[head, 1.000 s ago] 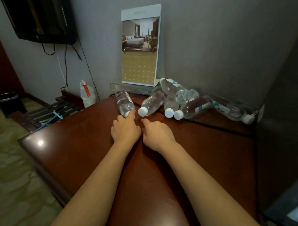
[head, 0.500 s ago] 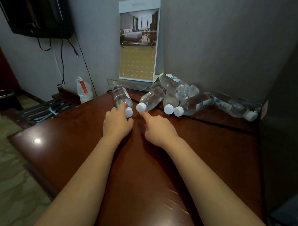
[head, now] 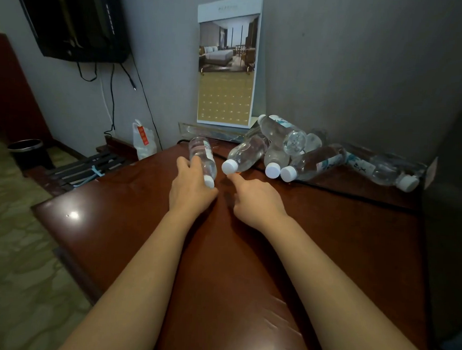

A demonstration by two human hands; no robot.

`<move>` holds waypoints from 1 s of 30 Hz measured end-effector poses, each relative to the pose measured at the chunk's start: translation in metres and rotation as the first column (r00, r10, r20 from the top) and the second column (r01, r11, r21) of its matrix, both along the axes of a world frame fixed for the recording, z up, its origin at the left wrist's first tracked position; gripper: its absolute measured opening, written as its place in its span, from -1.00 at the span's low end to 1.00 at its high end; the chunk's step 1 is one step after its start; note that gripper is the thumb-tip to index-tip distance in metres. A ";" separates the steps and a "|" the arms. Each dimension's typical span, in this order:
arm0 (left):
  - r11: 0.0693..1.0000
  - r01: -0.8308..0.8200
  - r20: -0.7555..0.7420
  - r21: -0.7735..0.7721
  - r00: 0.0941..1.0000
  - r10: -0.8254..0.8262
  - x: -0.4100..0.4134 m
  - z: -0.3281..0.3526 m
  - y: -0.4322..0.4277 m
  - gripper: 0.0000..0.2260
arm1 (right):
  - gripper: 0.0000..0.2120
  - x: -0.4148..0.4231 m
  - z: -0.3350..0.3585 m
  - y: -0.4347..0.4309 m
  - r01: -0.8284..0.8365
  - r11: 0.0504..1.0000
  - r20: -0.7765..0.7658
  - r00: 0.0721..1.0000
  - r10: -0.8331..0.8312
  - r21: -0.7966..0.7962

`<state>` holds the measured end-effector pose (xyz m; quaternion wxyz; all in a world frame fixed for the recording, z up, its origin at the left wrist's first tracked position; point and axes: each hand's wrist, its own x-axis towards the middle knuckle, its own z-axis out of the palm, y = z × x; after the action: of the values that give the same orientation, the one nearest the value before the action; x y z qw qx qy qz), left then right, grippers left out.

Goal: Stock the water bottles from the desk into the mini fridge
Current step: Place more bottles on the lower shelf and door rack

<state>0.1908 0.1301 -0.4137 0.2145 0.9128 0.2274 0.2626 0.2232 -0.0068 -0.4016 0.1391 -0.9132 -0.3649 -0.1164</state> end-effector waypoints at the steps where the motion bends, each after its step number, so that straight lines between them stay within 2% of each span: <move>1: 1.000 -0.005 0.005 -0.002 1.000 0.005 -0.001 0.001 0.000 -0.59 | -0.52 0.000 -0.001 0.000 0.006 1.000 0.005 1.000 -0.006 0.010; 3: 1.000 -0.017 0.055 -0.004 0.998 0.018 -0.004 0.003 -0.001 -0.62 | -0.50 0.000 -0.003 0.001 0.021 0.999 0.019 1.000 -0.021 0.025; 7: 0.999 -0.032 0.368 -0.019 0.929 0.037 -0.013 0.015 0.000 -0.75 | -0.40 0.002 -0.008 0.001 0.045 0.996 0.014 0.999 -0.046 0.072; 11: 0.995 0.044 0.660 0.095 0.745 -0.096 -0.031 0.031 -0.002 -0.87 | -0.24 0.003 -0.011 0.004 0.022 0.980 -0.024 1.000 -0.017 0.200; 14: 0.988 0.092 0.808 0.122 0.569 -0.153 -0.043 0.038 0.000 -0.85 | -0.11 0.002 -0.010 0.006 -0.040 0.961 0.060 0.998 0.024 0.272; 17: 0.982 0.179 0.860 0.055 0.491 -0.138 -0.046 0.040 0.000 -0.81 | -0.06 0.002 -0.010 0.010 -0.125 0.930 0.018 0.992 0.126 0.345; 22: 0.947 0.315 0.881 -0.063 0.463 -0.096 -0.042 0.042 -0.002 -0.79 | -0.13 0.002 -0.015 0.015 -0.144 0.909 -0.189 0.954 0.233 0.392; 26: 0.808 0.557 0.928 -0.194 0.370 -0.032 -0.040 0.044 -0.002 -0.72 | -0.10 0.002 -0.009 0.017 -0.144 0.900 -0.179 0.955 0.235 0.411; 28: 0.746 0.603 0.920 -0.282 0.390 0.032 -0.035 0.043 -0.001 -0.72 | -0.18 0.001 -0.008 0.018 -0.149 0.909 -0.150 0.963 0.222 0.389; 30: 0.691 0.603 0.871 -0.399 0.486 0.080 -0.027 0.041 -0.001 -0.74 | -0.30 0.001 -0.009 0.018 -0.139 0.889 -0.172 0.957 0.234 0.436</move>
<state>0.1643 0.1294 -0.3731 0.6463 0.5521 0.0171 0.5265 0.2245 0.0116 -0.4106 0.3819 -0.8295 -0.4003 -0.0764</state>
